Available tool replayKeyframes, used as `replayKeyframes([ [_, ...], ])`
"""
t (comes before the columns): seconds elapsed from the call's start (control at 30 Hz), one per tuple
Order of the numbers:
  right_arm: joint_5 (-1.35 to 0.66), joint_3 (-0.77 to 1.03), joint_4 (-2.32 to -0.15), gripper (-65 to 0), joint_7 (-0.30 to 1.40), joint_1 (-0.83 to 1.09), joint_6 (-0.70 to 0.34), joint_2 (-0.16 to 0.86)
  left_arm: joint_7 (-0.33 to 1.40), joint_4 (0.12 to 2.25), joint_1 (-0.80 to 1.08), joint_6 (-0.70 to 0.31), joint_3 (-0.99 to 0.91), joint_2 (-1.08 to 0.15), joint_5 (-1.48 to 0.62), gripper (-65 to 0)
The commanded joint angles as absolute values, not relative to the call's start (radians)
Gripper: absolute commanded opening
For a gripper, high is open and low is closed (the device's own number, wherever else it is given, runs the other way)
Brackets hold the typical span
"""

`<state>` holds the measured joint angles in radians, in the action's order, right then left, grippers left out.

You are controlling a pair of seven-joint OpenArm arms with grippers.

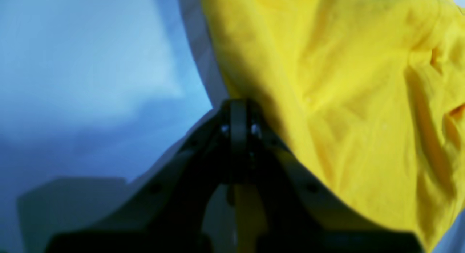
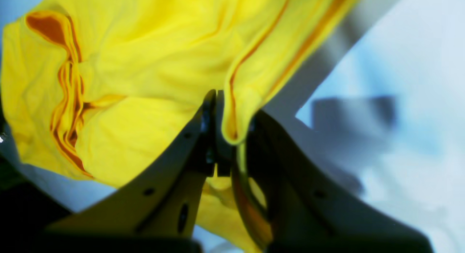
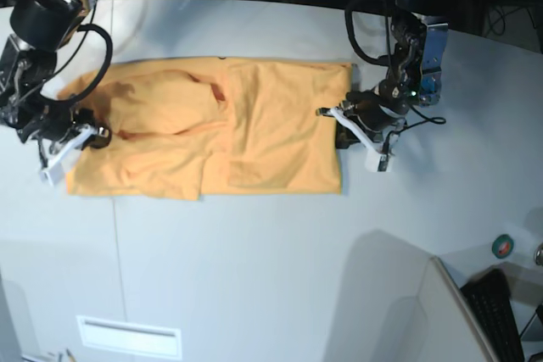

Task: Layout the t-shirt on the table in an organized manner, then fold the t-shirt properly
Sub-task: 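Regrasp the shirt's ends with both grippers, then fold the shirt end with the right gripper toward the left gripper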

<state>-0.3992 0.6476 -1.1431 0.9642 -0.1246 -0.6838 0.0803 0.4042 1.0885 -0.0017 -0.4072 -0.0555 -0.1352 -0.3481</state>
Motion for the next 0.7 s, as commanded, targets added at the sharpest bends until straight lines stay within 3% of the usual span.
replayKeyframes([
  [0.0, -0.426, 0.605, -1.196, -65.0, 0.952, -0.133, -0.688, 0.090, 0.395, 1.099, -0.024, -0.412, -0.041, -0.131, -0.358, -65.0],
  [0.17, -0.426, 0.429, -1.412, -65.0, 0.923, -0.061, -0.561, 0.090, 0.395, 1.099, -0.061, -0.338, -0.022, -0.105, -0.358, -65.0],
  [0.4, -0.426, 0.219, -1.641, -65.0, 0.917, 0.004, -0.449, 0.090, 0.397, 1.099, -0.076, -0.337, 0.015, -0.088, -0.358, -65.0],
  [0.67, -0.427, -0.002, -1.761, -65.0, 0.914, 0.047, -0.314, 0.084, 0.395, 1.099, -0.067, -0.337, 0.007, -0.096, -0.358, -65.0],
])
